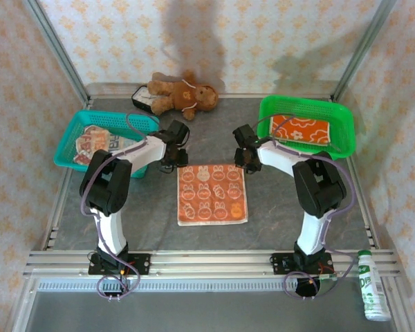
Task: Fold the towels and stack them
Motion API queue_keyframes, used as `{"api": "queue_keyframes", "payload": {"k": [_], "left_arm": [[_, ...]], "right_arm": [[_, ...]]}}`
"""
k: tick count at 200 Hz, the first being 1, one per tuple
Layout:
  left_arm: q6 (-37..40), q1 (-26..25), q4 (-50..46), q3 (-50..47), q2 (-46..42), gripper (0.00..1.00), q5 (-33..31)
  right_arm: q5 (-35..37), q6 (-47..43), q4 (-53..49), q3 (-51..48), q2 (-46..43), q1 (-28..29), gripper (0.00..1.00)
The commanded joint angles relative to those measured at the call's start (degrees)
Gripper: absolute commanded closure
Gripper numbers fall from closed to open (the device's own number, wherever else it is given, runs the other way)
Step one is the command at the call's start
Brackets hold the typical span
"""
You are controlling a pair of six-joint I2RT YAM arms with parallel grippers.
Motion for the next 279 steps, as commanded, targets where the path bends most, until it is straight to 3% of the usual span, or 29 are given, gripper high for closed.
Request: {"api": "queue_keyframes", "payload": {"k": [1, 53, 87, 113, 139, 163, 172, 279], "left_arm": [[0.96, 0.34, -0.32, 1.48, 2.55, 0.71, 1.26], [1.16, 0.34, -0.24, 1.22, 4.37, 0.71, 1.76], [1.33, 0.34, -0.15, 0.87, 5.00, 0.74, 1.93], [1.04, 0.34, 0.40, 0.36, 4.99, 0.80, 2.66], [0.27, 0.31, 1.04, -0.17, 4.87, 0.84, 3.54], [-0.50, 0.25, 1.86, -0.94, 4.13, 0.92, 4.12], [-0.68, 0.25, 1.92, -1.07, 3.72, 1.00, 4.27], [2.29, 0.62, -2.80, 3.54, -6.17, 1.00, 3.25]], "right_arm": [[-0.86, -0.40, 1.09, -0.06, 1.75, 0.07, 0.74], [-1.17, -0.91, 1.39, 0.60, 4.06, 0.00, 0.73], [-1.98, -1.00, 1.97, 0.14, 5.12, 0.01, 0.82], [-2.99, -0.50, 2.79, -0.93, 5.29, 0.00, 0.90], [-3.11, 0.04, 2.88, -1.51, 5.64, 0.05, 0.91], [-3.39, 0.41, 3.38, -2.60, 5.03, 0.01, 1.00], [-3.29, 0.58, 3.57, -2.93, 4.35, 0.00, 1.00], [-0.20, -2.31, -0.09, 0.55, -6.32, 0.00, 1.00]]}}
